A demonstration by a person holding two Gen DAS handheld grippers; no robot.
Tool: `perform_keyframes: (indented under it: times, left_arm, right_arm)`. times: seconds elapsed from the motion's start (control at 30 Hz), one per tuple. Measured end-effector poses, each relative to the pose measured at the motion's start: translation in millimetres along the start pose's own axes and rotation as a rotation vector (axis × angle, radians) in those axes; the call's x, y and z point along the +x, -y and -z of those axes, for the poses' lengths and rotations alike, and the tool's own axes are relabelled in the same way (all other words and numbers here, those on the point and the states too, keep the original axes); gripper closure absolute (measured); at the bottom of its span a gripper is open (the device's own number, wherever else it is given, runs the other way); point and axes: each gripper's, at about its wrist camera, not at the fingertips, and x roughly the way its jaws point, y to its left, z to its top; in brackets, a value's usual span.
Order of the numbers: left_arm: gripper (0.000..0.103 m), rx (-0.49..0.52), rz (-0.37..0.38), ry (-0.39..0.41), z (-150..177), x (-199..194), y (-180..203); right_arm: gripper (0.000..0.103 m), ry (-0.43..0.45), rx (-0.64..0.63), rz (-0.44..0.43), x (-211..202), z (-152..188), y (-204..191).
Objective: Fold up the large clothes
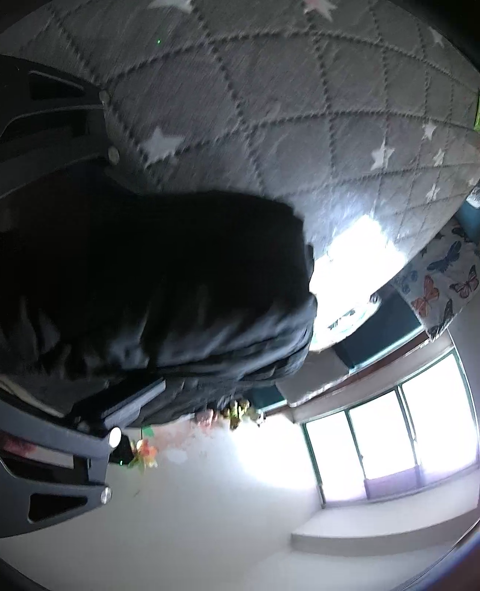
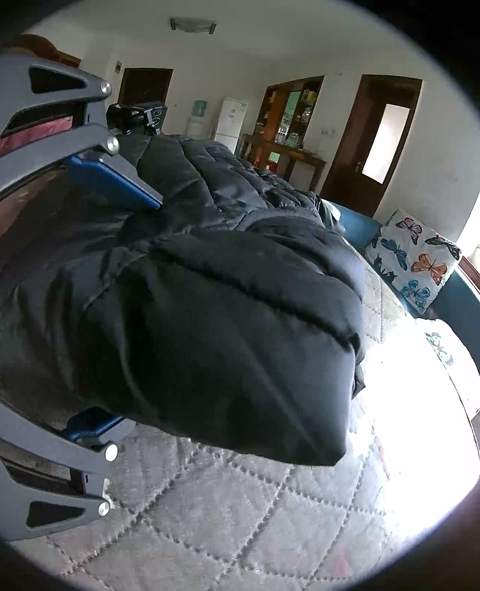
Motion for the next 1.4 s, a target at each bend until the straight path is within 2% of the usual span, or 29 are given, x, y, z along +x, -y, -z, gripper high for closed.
perform_keyframes:
  times: [0.07, 0.13, 0.23, 0.27, 0.37, 0.57, 0.77, 0.93, 1.03, 1.07, 1.1, 1.27, 1.33, 1.4]
  left_arm:
    - [0.027, 0.024, -0.018, 0.009, 1.5, 1.2, 6.1]
    - [0.029, 0.038, -0.023, 0.01, 2.3, 2.4, 10.0]
    - [0.028, 0.05, -0.048, 0.001, 0.3, 6.0, 10.3]
    - [0.025, 0.042, -0.056, -0.003, -0.6, 6.9, 10.6]
    - [0.014, 0.042, -0.093, -0.006, -4.5, 7.1, 12.3]
    - [0.004, 0.117, -0.139, 0.005, -13.5, 10.0, 18.4]
    - [0.001, 0.105, -0.122, -0.019, -16.4, 12.8, 9.6]
    - [0.001, 0.145, -0.123, -0.05, -17.6, 24.6, 9.9]
    - [0.005, 0.166, -0.119, -0.067, -18.9, 31.6, 17.0]
    - [0.013, 0.175, -0.118, -0.07, -18.2, 32.5, 19.9]
    - [0.017, 0.192, -0.109, -0.069, -17.7, 33.9, 24.8]
    - [0.041, 0.291, -0.174, -0.032, -10.0, 28.5, 55.4]
    - [0.046, 0.338, -0.204, -0.018, -6.1, 27.5, 67.7]
    - [0.046, 0.366, -0.222, -0.018, -6.2, 30.0, 73.2]
  right_arm:
    - [0.012, 0.004, -0.004, -0.003, -3.1, 0.2, -0.2]
    - [0.017, 0.005, -0.017, 0.005, -3.9, 0.7, -4.7]
    - [0.02, 0.012, -0.034, 0.017, -6.0, 1.5, -8.3]
    - [0.02, 0.012, -0.035, 0.02, -5.0, 1.7, -8.4]
    - [0.014, 0.004, -0.036, 0.022, -3.3, 0.0, -5.5]
    - [0.007, -0.012, -0.037, 0.015, 3.4, -3.4, -3.5]
    - [0.003, -0.026, -0.03, -0.02, 7.8, -6.9, 1.4]
    - [0.001, -0.049, -0.043, -0.02, 8.6, -8.9, -1.5]
    - [0.001, -0.052, -0.044, -0.015, 10.8, -9.2, -5.2]
    - [0.002, -0.05, -0.047, -0.009, 11.1, -8.8, -6.8]
    - [0.003, -0.045, -0.056, 0.006, 11.2, -7.7, -9.4]
    - [0.021, -0.015, -0.112, 0.059, 1.5, -0.2, -24.1]
    - [0.027, -0.006, -0.137, 0.078, -2.0, 2.2, -31.2]
    - [0.032, -0.003, -0.165, 0.096, -4.3, 4.3, -37.0]
